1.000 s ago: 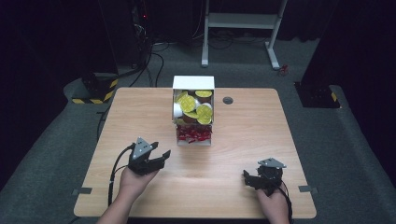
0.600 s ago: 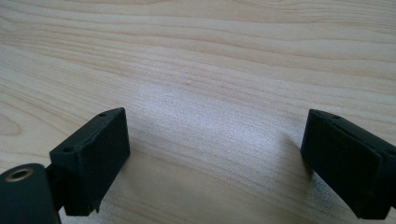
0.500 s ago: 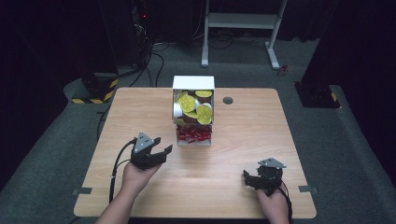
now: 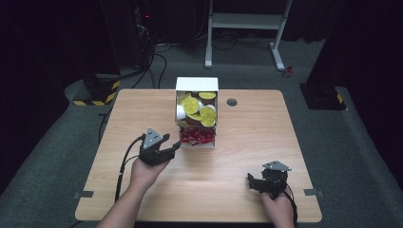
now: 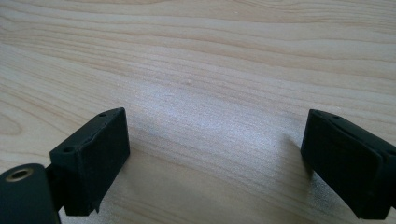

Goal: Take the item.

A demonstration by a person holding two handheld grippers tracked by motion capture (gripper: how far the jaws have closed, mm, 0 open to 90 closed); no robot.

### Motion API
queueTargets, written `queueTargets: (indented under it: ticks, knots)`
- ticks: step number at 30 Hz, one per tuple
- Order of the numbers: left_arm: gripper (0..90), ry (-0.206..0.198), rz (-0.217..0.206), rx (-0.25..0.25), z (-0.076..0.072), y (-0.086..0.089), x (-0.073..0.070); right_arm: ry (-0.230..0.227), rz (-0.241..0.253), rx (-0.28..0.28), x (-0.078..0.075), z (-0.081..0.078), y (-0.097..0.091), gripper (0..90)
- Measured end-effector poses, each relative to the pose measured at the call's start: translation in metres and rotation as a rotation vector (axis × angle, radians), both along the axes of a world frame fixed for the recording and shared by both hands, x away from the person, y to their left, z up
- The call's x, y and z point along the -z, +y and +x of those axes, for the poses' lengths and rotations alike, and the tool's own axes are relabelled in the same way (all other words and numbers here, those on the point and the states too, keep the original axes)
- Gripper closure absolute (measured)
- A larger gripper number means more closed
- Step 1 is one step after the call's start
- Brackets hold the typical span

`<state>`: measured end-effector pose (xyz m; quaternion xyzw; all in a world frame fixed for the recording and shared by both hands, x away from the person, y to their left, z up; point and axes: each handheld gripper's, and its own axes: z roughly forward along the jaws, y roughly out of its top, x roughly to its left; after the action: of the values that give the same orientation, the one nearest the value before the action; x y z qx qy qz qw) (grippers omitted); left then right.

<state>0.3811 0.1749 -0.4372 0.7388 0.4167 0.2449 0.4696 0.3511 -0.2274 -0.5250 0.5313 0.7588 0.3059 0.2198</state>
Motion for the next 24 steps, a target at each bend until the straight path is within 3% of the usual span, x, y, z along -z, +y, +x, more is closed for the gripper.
queueTargets:
  ticks: [24]
  knots:
    - [51.0,-0.002,0.060,-0.017,0.032,-0.022,0.016,0.000,0.000,0.000,0.000,0.000,0.000,7.9]
